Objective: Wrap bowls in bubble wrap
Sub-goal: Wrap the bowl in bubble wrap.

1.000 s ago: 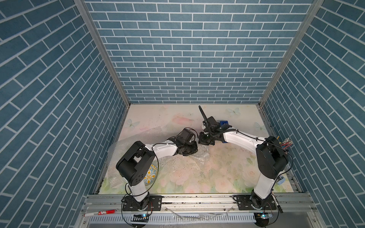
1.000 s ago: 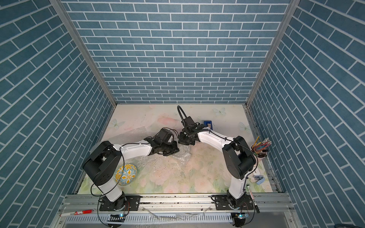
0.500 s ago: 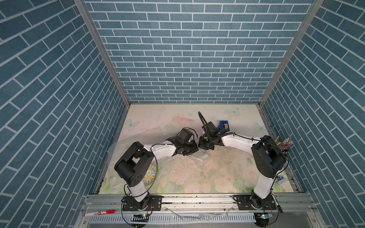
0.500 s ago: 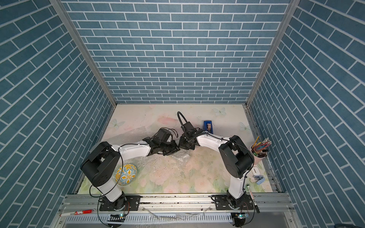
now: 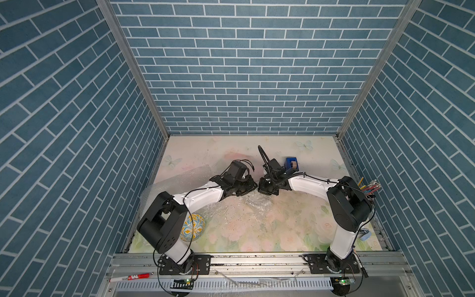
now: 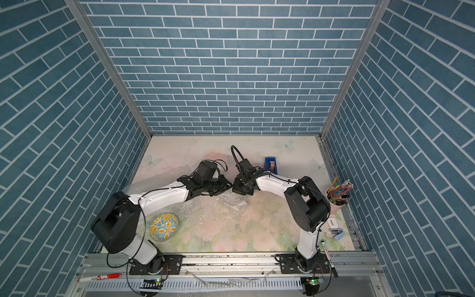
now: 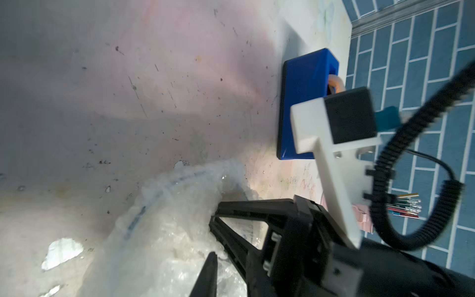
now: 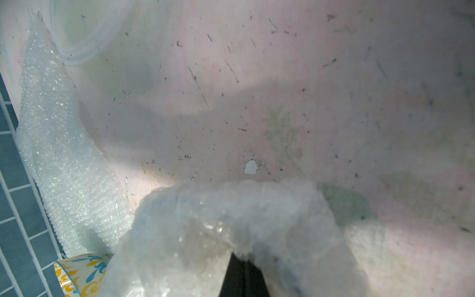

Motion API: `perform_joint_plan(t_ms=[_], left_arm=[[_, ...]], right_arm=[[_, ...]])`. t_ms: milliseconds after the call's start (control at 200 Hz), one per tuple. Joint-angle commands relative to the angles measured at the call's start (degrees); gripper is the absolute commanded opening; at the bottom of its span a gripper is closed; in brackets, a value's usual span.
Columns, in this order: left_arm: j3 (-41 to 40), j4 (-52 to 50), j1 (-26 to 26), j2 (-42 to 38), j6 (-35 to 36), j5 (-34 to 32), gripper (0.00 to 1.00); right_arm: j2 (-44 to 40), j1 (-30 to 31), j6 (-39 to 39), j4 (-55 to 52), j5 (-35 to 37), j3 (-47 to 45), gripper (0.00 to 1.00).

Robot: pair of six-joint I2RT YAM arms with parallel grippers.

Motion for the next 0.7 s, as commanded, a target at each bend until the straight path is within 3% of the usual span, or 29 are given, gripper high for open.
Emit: perform_joint_plan(t_ms=[0,440,545,695], left_arm=[[1.05,1.68,0.19,4.12,-1.24,2.24,0.2],[-2.2,1.84,0.19,7.14,-1.24,1.22,0.13],[-2.92,2.35,0.19,7.29,-1.42,0.97,0.12],[-3.01,2.13,0.19,7.46,-1.33,0.88,0.12]], right_arm=[[0.81,-0.12,1.39,-1.02,1.34,-1.15,0.0],[-3.41,-0.14,0.58,-4.35,3.59,0.44,0.0],[-7.89,-0.1,-0.56,-7.66,6.58,1.82,0.18],[-13.93,-0.11,-2.18,-11.58,7.97,2.14,0.35]])
